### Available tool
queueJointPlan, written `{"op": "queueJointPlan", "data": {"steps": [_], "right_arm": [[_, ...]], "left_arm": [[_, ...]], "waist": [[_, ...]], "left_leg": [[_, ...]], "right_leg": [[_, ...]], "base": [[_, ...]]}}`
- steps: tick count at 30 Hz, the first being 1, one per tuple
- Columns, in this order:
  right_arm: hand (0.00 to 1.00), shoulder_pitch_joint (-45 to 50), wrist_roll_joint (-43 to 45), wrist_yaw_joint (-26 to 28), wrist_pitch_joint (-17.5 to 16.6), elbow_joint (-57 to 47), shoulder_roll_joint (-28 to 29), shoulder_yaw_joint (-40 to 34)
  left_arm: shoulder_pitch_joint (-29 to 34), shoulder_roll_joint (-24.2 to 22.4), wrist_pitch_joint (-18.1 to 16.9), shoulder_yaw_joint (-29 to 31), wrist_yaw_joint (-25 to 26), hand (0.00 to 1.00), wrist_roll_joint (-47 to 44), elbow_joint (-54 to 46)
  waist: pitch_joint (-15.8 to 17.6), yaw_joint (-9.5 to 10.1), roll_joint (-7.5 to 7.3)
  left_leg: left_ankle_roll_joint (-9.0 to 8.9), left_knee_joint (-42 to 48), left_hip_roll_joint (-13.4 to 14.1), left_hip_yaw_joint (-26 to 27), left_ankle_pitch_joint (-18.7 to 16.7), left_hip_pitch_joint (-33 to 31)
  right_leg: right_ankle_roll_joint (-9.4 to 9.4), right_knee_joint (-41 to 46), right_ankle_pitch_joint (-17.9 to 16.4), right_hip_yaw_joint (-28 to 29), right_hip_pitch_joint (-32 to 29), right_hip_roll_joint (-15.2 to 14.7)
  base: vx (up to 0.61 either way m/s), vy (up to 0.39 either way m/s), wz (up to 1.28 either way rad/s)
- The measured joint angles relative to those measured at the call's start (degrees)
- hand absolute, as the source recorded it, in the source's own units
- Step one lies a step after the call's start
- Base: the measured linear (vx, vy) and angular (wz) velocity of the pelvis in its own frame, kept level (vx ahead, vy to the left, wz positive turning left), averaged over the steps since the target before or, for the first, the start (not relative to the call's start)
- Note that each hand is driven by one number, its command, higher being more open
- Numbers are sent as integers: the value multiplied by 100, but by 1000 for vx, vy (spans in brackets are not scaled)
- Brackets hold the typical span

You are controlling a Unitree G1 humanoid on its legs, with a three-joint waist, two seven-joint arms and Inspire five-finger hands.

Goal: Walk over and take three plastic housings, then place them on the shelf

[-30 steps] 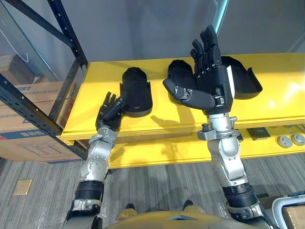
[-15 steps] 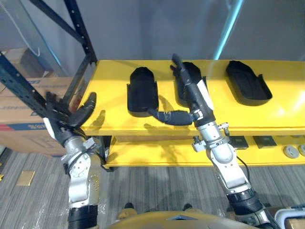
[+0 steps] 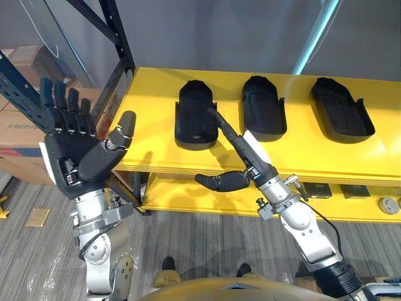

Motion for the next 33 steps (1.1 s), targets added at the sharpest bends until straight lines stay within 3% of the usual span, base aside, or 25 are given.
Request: {"op": "queueJointPlan", "data": {"steps": [7,15,25,33], "right_arm": [[100,-930,-384,-1055,176,915,152,153],[100,-1741,-649,-1673,502,1727,540,141],[100,-2583,-1077,-1876,586,2495,635,89],[100,-3011,-1076,-1868,579,3162,642,89]], "left_arm": [[-180,94,-142,-389,-152,100,-234,0],[-317,93,-144,-783,-244,100,-405,4],[-328,86,-139,-872,-444,100,-734,34],[-328,73,-137,-862,-649,100,-933,34]], "waist": [[327,109,43],[576,220,130],[898,288,232],[947,361,237]], "left_leg": [[6,-17,1,-160,148,-199],[8,5,0,-224,199,-282],[-2,2,4,-440,317,-303],[-1,-5,-2,-542,400,-390]], "right_leg": [[-67,198,-52,-115,-188,-21],[-88,396,-128,-139,-312,-58],[-121,611,-225,-290,-327,-91],[-122,733,-269,-408,-381,-128]], "base": [[-24,-7,11],[-15,-5,3],[-23,-14,8],[-33,-21,8]]}}
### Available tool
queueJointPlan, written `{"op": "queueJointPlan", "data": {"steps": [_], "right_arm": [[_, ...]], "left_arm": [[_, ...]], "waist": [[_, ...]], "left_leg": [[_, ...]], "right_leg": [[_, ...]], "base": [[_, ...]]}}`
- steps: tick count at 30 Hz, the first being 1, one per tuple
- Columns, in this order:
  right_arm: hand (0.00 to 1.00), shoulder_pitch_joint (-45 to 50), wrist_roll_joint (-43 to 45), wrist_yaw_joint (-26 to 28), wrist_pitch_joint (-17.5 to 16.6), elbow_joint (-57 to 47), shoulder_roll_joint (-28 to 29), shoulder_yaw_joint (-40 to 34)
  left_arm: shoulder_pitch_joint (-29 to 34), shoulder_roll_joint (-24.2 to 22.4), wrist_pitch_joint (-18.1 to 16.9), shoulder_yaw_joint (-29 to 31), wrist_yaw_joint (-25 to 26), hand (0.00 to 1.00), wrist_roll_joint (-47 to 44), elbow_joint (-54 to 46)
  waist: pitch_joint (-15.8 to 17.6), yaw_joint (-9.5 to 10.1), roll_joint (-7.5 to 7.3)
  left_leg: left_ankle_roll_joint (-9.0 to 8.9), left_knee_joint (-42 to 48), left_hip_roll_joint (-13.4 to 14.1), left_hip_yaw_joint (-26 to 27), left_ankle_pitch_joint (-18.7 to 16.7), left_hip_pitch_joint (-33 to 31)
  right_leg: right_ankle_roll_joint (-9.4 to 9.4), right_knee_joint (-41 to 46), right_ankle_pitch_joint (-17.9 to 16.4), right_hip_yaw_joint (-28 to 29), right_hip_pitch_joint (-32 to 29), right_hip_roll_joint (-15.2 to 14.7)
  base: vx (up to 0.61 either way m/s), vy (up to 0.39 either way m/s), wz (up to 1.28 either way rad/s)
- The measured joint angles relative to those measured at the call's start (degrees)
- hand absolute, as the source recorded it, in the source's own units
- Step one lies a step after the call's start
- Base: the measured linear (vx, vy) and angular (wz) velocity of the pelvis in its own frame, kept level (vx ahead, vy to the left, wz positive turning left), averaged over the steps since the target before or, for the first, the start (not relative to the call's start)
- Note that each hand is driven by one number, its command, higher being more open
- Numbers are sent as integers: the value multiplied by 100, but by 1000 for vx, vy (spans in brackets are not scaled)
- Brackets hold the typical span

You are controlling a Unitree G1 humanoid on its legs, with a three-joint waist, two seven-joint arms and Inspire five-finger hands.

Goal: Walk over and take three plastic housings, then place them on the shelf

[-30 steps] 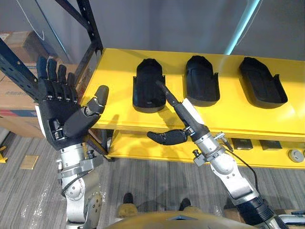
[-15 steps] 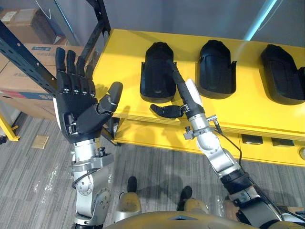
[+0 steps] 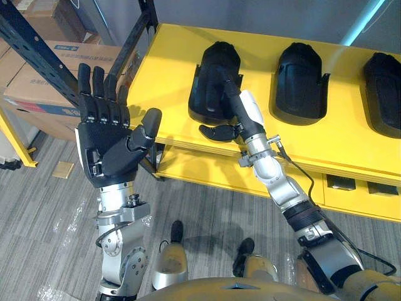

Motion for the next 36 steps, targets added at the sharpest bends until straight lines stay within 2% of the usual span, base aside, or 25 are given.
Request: {"op": "queueJointPlan", "data": {"steps": [6,10,16,22,26,28,31,33,36], "right_arm": [[100,-790,-85,-17,-44,743,-44,5],[100,-1008,-213,-120,-135,900,-104,0],[100,-1313,-241,-280,-368,1301,-333,2],[100,-1441,-566,-478,-380,1302,-442,25],[100,-1105,-962,-487,-281,386,-585,29],[100,-544,-1129,-614,-274,-674,-675,-13],[100,4,-1128,-879,-277,-1618,-676,-152],[100,496,-1082,-972,-271,-2390,-601,-566],[100,1180,-761,-980,-221,-2955,-470,-1370]], "left_arm": [[-3,-99,23,54,-214,100,-685,2],[-1,-107,24,124,-233,100,-989,93],[-26,-127,42,130,-373,100,-1046,265],[-21,-205,44,172,-480,100,-1200,266],[-4,-219,44,163,-488,100,-1199,265],[28,-215,43,162,-488,100,-1200,266],[44,-207,42,113,-490,100,-1200,266],[78,-199,45,89,-510,100,-1198,267],[237,-61,114,105,-596,100,-1203,269]], "waist": [[167,87,93],[228,146,102],[326,207,138],[421,220,140],[425,223,131],[423,217,123],[416,169,112],[370,65,47],[105,3,-174]], "left_leg": [[8,-7,-4,-61,69,0],[13,-20,-9,-88,119,-87],[5,-118,-7,-185,239,-99],[8,-177,-7,-189,284,-101],[11,-202,-7,-167,297,-93],[10,-230,-5,-102,296,-16],[9,-336,5,18,292,179],[6,-346,5,82,238,285],[9,-346,32,377,117,426]], "right_leg": [[-21,83,-16,-44,0,-22],[-38,144,-27,-63,-101,-39],[-48,212,-34,-160,-122,-52],[-58,260,-47,-161,-165,-65],[-40,250,-30,-145,-177,-65],[-30,230,-18,-81,-153,-60],[10,125,14,2,-40,-29],[36,-5,54,44,81,-4],[54,-283,192,295,150,83]], "base": [[-42,-22,4],[-47,-25,4],[-26,-25,8],[-44,-19,1],[5,-4,-1],[36,-17,-13],[45,-13,-19],[43,-3,-20],[48,0,-39]]}}
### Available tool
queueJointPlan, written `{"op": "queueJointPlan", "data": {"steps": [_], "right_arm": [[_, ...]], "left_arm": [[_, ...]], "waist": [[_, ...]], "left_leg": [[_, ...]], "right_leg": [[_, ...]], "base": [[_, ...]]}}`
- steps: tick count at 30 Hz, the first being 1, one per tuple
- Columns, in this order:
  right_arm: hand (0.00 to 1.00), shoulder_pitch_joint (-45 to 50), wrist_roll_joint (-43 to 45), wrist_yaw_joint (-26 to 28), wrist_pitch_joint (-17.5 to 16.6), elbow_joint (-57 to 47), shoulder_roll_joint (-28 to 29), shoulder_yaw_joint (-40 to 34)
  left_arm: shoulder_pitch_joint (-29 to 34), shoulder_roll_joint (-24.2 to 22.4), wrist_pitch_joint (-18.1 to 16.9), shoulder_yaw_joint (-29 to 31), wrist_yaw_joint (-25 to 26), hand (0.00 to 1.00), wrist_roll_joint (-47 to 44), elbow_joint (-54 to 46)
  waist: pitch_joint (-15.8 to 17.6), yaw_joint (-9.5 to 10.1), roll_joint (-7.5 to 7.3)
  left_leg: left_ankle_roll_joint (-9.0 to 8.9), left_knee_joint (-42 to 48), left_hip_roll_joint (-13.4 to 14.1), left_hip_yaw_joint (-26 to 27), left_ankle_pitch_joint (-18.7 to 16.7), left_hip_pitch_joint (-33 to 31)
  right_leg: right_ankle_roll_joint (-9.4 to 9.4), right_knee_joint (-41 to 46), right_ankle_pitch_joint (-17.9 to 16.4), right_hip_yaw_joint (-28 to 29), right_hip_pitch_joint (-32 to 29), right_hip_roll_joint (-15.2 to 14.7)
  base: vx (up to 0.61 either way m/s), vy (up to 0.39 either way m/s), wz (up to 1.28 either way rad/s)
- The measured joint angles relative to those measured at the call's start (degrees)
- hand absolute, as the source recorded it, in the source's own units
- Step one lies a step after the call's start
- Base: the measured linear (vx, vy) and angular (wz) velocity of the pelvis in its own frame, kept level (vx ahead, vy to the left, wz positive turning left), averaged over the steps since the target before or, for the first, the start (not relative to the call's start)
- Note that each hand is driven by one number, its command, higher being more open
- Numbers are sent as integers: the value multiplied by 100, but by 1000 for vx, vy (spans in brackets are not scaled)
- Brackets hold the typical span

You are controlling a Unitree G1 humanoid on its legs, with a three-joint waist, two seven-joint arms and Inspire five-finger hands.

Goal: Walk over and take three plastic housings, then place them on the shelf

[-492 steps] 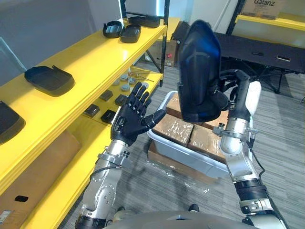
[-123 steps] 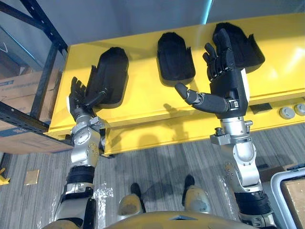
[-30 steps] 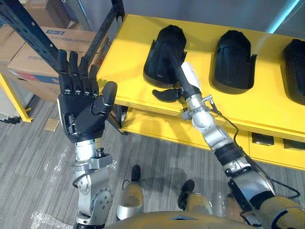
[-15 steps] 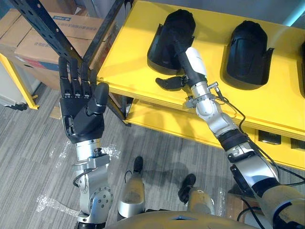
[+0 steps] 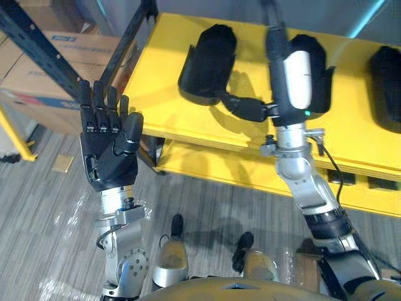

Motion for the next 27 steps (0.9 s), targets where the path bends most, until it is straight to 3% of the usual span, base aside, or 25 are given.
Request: {"op": "queueJointPlan", "data": {"steps": [2,5,7,10,17,21,27], "right_arm": [[100,301,170,47,75,-43,-10,-420],[100,721,311,447,476,-42,-259,-1118],[100,827,558,1124,834,67,-809,-1264],[100,832,586,1667,1065,628,-1496,-1259],[100,-97,897,2085,1377,2712,-2970,-776],[100,-850,1090,2293,1418,3219,-3359,-358],[100,-1701,1329,2590,1473,3853,-3438,319]], "left_arm": [[78,80,72,2,-69,100,-4,0],[129,105,229,31,-132,100,-90,0],[287,123,343,134,-217,100,-177,4],[295,266,467,110,-255,100,-182,64],[274,531,531,-26,-206,100,-170,444],[76,551,538,-122,-152,100,-162,456],[-339,758,509,-98,-9,100,-161,563]], "waist": [[-119,-117,-86],[-273,-198,-132],[-378,-355,-112],[-511,-429,-109],[-586,-424,-130],[-547,-407,-143],[-288,-384,-154]], "left_leg": [[4,0,-15,28,-34,61],[-2,0,-21,272,-142,270],[-6,0,-10,444,-217,386],[-50,72,68,588,-318,400],[-171,413,318,680,-467,98],[-208,713,421,630,-518,-285],[-201,1072,491,509,-618,-618]], "right_leg": [[20,-105,36,16,94,9],[58,-224,94,236,195,28],[66,-328,147,394,258,62],[65,-413,189,518,258,145],[24,-494,255,637,55,379],[-32,-569,362,634,-151,461],[-84,-574,409,636,-277,513]], "base": [[61,1,-19],[31,11,-37],[18,7,-36],[10,-18,-28],[-5,-42,-11],[-24,-32,0],[-24,1,3]]}}
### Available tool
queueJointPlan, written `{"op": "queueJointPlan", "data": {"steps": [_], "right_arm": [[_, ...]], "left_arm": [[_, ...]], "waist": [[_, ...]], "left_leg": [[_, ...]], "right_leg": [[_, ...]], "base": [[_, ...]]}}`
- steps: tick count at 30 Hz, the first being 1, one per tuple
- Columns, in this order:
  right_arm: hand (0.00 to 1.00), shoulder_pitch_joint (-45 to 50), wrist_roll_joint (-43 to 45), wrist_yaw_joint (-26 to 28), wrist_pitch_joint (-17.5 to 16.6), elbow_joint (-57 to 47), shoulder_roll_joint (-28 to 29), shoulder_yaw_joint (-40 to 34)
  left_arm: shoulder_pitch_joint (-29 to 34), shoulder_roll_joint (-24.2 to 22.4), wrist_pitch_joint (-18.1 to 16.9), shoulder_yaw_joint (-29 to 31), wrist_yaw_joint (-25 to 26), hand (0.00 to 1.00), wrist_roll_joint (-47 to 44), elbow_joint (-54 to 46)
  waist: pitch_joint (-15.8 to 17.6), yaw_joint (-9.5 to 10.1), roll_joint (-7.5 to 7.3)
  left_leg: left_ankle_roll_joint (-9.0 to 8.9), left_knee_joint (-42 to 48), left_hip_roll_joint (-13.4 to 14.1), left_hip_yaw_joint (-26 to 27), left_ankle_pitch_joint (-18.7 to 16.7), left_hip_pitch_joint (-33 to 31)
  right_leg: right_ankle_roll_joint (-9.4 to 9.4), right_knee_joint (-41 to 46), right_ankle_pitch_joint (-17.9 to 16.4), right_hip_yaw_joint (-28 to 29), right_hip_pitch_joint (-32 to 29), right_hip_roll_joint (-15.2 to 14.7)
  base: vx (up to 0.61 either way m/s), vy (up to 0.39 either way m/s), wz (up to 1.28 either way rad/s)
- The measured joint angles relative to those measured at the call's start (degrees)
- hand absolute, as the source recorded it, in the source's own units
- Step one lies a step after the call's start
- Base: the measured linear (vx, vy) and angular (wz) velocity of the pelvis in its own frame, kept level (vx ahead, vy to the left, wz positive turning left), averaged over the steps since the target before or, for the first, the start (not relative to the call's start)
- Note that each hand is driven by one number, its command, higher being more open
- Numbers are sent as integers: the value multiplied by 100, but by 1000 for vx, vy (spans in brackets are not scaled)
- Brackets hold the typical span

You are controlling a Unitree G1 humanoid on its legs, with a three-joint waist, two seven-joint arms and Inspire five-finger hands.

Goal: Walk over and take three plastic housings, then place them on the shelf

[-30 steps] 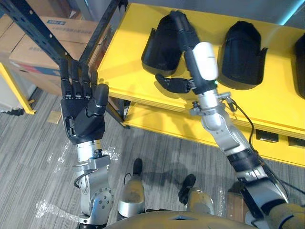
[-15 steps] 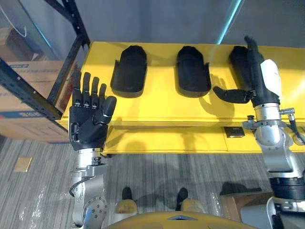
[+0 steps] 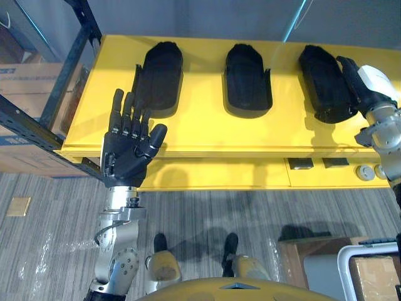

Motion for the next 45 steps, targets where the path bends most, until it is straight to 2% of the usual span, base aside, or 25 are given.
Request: {"op": "queueJointPlan", "data": {"steps": [6,10,17,27,34,38,45], "right_arm": [[100,-301,140,560,-4,172,-7,261],[100,-381,237,933,115,234,-175,275],[100,-402,366,1126,227,350,-177,274],[100,483,361,1592,284,3,-176,-385],[100,762,362,1912,514,-55,-176,-737],[100,935,360,2051,525,-102,-177,-867],[100,1205,359,2070,510,-98,-177,-898]], "left_arm": [[-89,55,3,88,51,100,-7,114],[-120,133,3,121,4,100,-10,113],[-113,135,28,121,-8,100,-10,113],[-67,116,247,234,-116,100,-2,100],[-29,105,331,236,-130,100,14,64],[-7,100,409,236,-132,100,56,28],[221,91,500,235,-137,100,57,29]], "waist": [[171,-5,-23],[179,11,-24],[181,2,-24],[180,-10,-28],[173,-1,-39],[159,-19,-41],[-55,-34,-47]], "left_leg": [[7,132,1,-53,-56,-111],[17,189,1,-59,-98,-135],[13,181,0,-29,-120,-19],[5,61,2,86,-145,249],[-20,-154,-15,153,-76,473],[-23,-295,-25,188,-13,608],[-30,-444,-37,217,76,692]], "right_leg": [[-16,2,10,-1,-38,3],[-31,2,1,8,-30,1],[-75,3,-26,47,52,4],[-110,11,-59,136,225,10],[-103,13,-60,145,315,1],[-95,13,-64,155,373,-1],[-84,13,-66,159,377,0]], "base": [[-6,3,1],[0,0,0],[-2,4,-2],[-5,6,-4],[0,1,0],[-5,2,-2],[-2,0,-1]]}}
